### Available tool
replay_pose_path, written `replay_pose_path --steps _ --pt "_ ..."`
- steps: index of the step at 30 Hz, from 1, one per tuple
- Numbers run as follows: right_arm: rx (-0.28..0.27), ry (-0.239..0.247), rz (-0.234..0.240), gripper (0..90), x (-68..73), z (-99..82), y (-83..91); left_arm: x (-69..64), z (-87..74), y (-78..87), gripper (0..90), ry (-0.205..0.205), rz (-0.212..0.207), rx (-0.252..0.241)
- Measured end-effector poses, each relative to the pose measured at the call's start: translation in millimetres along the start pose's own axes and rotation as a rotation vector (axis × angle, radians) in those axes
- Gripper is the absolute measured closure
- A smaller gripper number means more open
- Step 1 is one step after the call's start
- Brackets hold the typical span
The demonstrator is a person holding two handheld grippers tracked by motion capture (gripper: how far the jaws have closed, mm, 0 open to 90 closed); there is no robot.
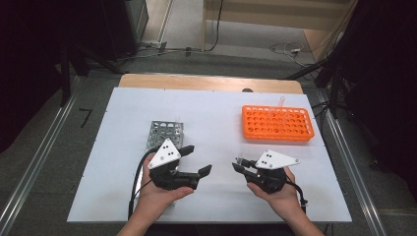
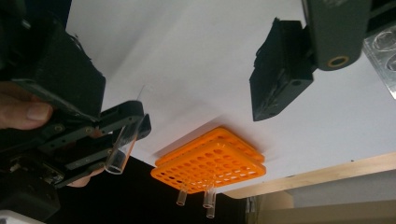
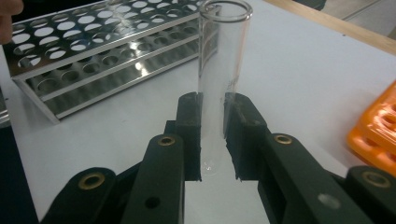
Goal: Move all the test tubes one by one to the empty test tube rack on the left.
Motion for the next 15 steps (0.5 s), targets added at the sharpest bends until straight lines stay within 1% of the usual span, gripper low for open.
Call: replay_pose_path --steps 4,7,10,15 --pt "0.006 0.020 0.020 73.9 8.9 -0.1 -5.4 -8.3 0.1 -4.0 29.6 -0.006 -0.035 0.002" --pt "0.011 0.023 0.034 74.0 15.2 -0.2 -8.0 -14.8 0.2 -7.2 36.0 -0.015 -0.061 0.002" --pt "0.012 0.030 0.048 74.0 21.6 0.6 -10.3 -21.0 -0.6 -10.5 41.4 -0.029 -0.081 0.011" --pt "0.017 0.040 0.072 74.0 31.8 1.3 -13.3 -29.7 -2.8 -15.2 49.0 -0.036 -0.115 0.019"
Point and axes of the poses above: each handheld gripper's, and its own axes: y roughly backward along the jaws, z roughly out of its top, x roughly to its left, the point moved 10 cm from there along -y, roughly forward along the jaws, and after that the axes turned 8 degrees about -x, right-handed, at the moved point
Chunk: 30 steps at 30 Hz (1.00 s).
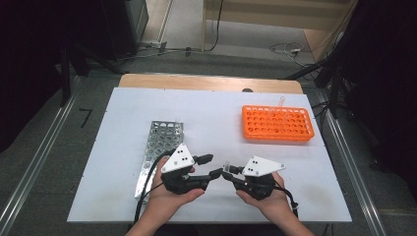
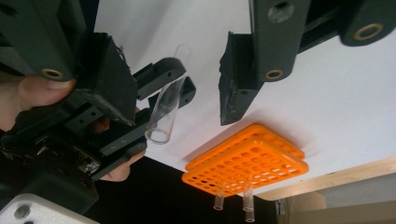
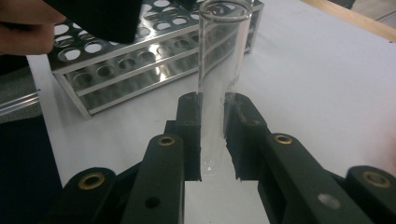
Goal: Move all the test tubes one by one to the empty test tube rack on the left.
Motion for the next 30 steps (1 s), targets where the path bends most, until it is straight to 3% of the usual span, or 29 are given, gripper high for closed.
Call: replay_pose_path --steps 14,23,30 --pt "-0.006 0.009 0.043 74.0 16.2 5.1 -4.0 -11.7 -3.9 -8.2 65.7 -0.021 -0.041 0.012" --pt "-0.007 0.010 0.054 73.9 18.3 5.4 -4.1 -10.5 -4.8 -9.1 73.2 -0.041 -0.023 0.017" --pt "-0.013 0.001 0.056 73.8 17.6 6.0 -4.0 -7.5 -3.1 -8.1 75.7 -0.035 -0.009 0.008"
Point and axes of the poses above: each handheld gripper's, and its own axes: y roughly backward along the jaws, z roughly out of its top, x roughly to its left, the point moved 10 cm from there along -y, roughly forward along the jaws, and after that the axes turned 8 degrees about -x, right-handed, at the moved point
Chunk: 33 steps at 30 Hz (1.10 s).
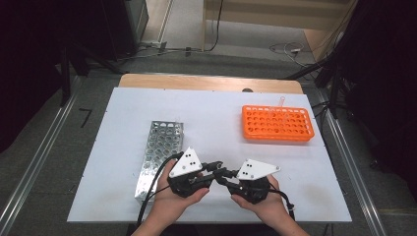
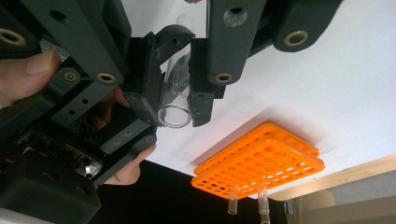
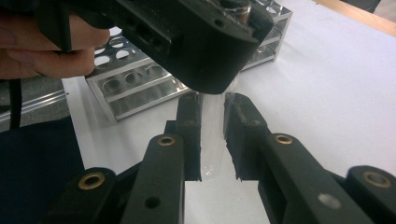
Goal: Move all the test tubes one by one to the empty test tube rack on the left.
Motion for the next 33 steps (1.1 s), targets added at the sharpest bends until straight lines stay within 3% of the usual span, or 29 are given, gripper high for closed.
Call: replay_pose_path --steps 3,6,14,21,24,33 --pt "-0.005 -0.004 0.006 73.0 -0.4 0.4 0.3 0.8 0.9 0.6 75.9 -0.002 0.000 0.000" --pt "-0.014 -0.015 0.018 65.2 -0.9 1.0 0.8 2.6 3.8 2.0 75.9 0.003 0.001 -0.009" --pt "-0.052 -0.060 0.015 26.2 -10.4 6.2 6.7 15.2 11.5 8.4 76.0 -0.009 0.037 -0.016" --pt "-0.071 -0.086 0.001 1.0 -22.4 7.2 15.0 27.3 17.1 13.2 76.0 -0.014 0.063 -0.016" --pt "-0.090 -0.115 0.018 0.0 -28.3 7.4 20.0 33.4 20.0 14.7 76.0 -0.011 0.076 -0.021" --pt "-0.099 -0.134 -0.018 0.0 -45.8 2.9 31.4 58.2 31.1 23.0 76.1 -0.015 0.124 -0.036"
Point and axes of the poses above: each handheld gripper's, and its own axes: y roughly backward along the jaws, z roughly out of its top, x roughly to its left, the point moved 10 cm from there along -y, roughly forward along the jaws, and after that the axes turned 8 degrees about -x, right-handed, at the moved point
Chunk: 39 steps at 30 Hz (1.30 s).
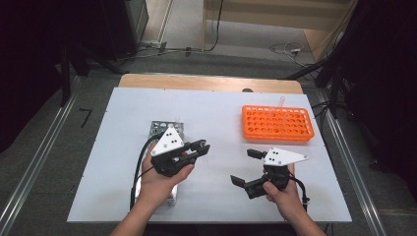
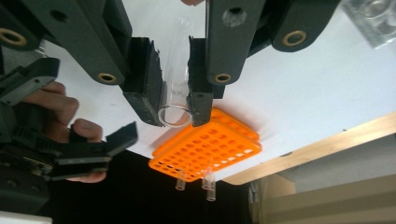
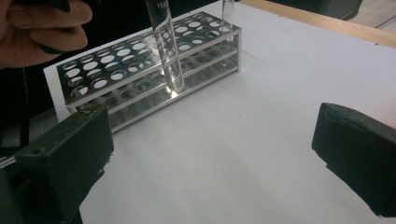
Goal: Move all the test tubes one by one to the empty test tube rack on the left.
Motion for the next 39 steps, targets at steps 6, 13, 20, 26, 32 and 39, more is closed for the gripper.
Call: replay_pose_path --steps 6,13,20,26,32,39 --pt "-0.006 -0.004 -0.019 0.0 -10.4 -1.5 4.9 21.0 7.0 3.4 76.1 0.012 0.045 -0.019" --pt "0.001 -0.016 -0.043 0.0 -22.9 -6.4 10.4 48.5 10.0 7.4 76.1 0.024 0.106 -0.018" --pt "0.005 -0.029 -0.066 0.0 -34.0 -10.8 14.9 76.8 12.6 6.6 76.1 0.016 0.171 -0.010" --pt "0.005 -0.028 -0.071 0.0 -36.9 -11.6 16.2 95.0 10.7 4.3 76.1 0.017 0.216 -0.001" --pt "0.006 -0.031 -0.075 0.0 -37.4 -11.8 17.7 108.0 2.8 5.3 76.0 0.005 0.262 0.016" --pt "0.003 -0.034 -0.078 0.0 -38.1 -11.1 18.3 117.8 -8.0 5.0 76.1 -0.003 0.306 0.040"
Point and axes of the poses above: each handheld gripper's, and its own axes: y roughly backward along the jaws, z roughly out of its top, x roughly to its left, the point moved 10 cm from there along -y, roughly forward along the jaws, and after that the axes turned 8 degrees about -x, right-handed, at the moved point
